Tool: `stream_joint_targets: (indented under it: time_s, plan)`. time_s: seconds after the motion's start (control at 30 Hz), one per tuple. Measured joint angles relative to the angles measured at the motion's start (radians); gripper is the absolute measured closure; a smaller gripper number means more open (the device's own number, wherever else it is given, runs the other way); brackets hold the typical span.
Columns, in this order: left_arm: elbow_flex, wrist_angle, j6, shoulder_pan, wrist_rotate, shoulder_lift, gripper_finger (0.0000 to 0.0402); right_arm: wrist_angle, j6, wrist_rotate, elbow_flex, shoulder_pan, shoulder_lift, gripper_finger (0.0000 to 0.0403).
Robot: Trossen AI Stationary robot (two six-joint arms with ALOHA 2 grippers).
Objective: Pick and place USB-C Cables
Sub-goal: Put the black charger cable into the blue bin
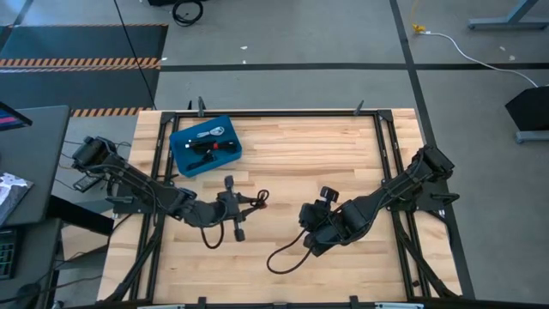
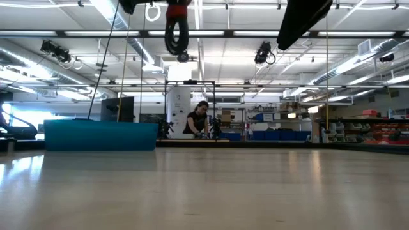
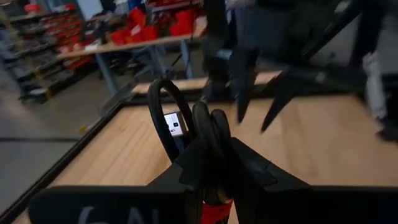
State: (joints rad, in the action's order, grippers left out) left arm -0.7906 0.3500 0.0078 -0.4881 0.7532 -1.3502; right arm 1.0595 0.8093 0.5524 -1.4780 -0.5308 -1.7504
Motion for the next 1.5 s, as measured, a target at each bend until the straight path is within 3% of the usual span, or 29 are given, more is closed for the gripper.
stream_joint_targets:
  time_s: [0.37,0.7,0.83,0.93,1.17,1.5]
  plan:
    - [0.000,-0.145,-0.023,0.040,0.246,0.003,0.0347,-0.042,-0.045,0.001,0.000,-0.006,0.000,0.0256]
    - [-0.001,-0.316,-0.078,0.201,0.259,0.007,0.0348,-0.072,-0.138,-0.005,0.001,-0.005,0.000,0.0256]
    - [-0.002,-0.384,-0.110,0.277,0.149,0.021,0.0348,-0.071,-0.181,-0.005,0.001,-0.005,0.000,0.0256]
    - [-0.032,-0.526,-0.160,0.347,0.061,0.043,0.0348,-0.069,-0.210,-0.005,0.001,-0.005,0.000,0.0256]
    - [-0.145,-0.938,-0.266,0.490,0.009,0.111,0.0348,-0.073,-0.274,-0.003,0.001,-0.005,0.002,0.0256]
    - [-0.156,-1.095,-0.158,0.775,-0.180,0.111,0.0348,-0.090,-0.342,0.006,0.002,-0.001,0.002,0.0256]
